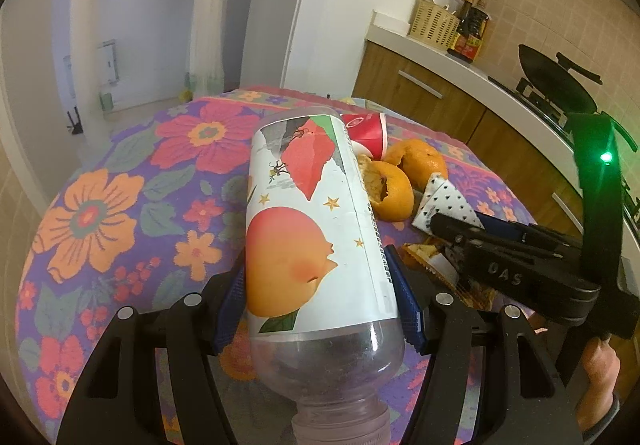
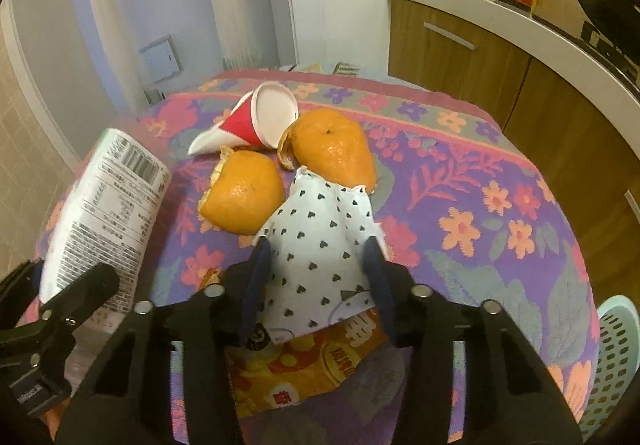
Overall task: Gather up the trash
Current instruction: 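Grasp the white polka-dot paper with the right tool, then carry the bottle and paper over the basket and open both tools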
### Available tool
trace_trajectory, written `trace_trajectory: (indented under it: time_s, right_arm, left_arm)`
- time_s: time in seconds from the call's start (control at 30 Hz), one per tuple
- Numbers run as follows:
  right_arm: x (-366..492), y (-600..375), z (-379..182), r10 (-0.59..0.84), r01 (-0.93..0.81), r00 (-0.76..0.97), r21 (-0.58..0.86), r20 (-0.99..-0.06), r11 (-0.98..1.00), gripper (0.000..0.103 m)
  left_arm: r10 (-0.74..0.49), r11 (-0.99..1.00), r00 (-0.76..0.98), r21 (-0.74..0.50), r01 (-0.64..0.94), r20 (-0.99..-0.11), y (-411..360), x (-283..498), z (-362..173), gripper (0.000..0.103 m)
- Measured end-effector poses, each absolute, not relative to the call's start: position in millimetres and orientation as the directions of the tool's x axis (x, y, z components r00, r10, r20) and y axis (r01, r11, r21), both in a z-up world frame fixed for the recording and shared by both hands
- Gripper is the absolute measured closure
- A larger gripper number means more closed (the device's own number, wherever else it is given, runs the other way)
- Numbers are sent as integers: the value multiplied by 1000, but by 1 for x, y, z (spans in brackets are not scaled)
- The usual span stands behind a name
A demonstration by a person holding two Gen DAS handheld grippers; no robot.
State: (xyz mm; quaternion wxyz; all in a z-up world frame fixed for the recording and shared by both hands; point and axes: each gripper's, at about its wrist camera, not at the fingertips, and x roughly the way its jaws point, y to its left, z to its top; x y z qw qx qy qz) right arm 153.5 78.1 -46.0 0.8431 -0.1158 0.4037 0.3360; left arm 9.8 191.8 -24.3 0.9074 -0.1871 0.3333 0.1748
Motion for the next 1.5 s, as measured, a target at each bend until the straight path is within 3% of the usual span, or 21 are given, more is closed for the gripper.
trace_trajectory:
  time_s: [0.1,0.23,0.43,0.73,1.03,1.23,1.5]
  right_arm:
    - [152,70,-41,502,-652,454,110,-736,750,64]
    - [141,50,-24,606,-679,476,171,-637,714,64]
    - [139,27,-15,677,-683,439,271,-591,679,64]
    - [118,-31,-19,763,-684,258,445,-593,577,63]
    - [128,-88,-41,900,-502,85,762,-427,409,61]
    - [131,-111,-50,890,-451,136,772,-436,447,63]
    - [118,-148,-27,681,-461,443,503,-583,731,63]
  left_arm:
    - [193,872,720,-220,-437,-667,190,8,-23,41]
    - [193,875,726,-219,-432,-660,186,5,-21,41]
    - [192,885,741,-212,-414,-644,175,0,-11,41]
    - [176,905,750,-196,-379,-637,155,-3,-7,41]
    - [142,917,761,-205,-342,-633,144,-4,-5,41]
    - [127,923,765,-208,-325,-632,139,-6,-4,41]
    - [88,953,772,-173,-250,-629,99,8,1,41]
